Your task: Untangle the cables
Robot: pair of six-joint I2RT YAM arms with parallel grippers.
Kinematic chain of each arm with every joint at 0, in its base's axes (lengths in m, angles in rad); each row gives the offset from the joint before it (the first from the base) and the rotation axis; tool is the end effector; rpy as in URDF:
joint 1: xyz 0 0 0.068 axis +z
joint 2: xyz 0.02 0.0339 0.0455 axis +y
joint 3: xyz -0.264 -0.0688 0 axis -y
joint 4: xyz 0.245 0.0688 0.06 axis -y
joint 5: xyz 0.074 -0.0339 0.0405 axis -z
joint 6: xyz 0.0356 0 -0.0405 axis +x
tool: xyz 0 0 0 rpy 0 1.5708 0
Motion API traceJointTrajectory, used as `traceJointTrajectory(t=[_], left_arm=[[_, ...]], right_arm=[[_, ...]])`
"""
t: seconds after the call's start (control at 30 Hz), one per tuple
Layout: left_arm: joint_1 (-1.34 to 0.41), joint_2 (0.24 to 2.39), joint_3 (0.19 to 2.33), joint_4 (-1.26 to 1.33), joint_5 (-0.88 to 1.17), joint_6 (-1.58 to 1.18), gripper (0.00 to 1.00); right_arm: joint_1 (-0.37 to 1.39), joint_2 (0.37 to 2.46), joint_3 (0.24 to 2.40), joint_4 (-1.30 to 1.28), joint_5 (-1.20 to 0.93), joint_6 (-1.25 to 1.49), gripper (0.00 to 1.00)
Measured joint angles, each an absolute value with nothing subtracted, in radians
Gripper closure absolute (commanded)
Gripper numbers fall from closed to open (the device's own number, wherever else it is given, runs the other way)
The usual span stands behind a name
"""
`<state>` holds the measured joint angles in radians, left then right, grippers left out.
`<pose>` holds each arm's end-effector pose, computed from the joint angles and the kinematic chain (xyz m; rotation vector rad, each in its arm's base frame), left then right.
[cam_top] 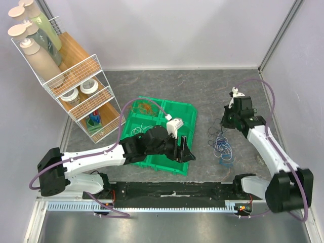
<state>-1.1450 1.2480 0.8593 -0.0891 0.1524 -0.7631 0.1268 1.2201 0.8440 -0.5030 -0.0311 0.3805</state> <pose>0.1118 -0.2597 0.2763 0.5469 2.2607 -1.2555 0.2470 0.0326 0.2429 0.2984 2.4490 0.2602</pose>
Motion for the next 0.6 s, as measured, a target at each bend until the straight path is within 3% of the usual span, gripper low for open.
traceJointTrajectory(t=[0.27, 0.6], left_arm=[[-1.146, 1.256, 0.913, -0.013, 0.152, -0.794, 0.28], [-1.146, 1.334, 1.102, -0.008, 0.128, -0.795, 0.2]], right_arm=[[0.127, 1.009, 1.048, -0.606, -0.118, 0.408, 1.0], [0.127, 0.929, 1.297, -0.7, -0.216, 0.462, 1.0]])
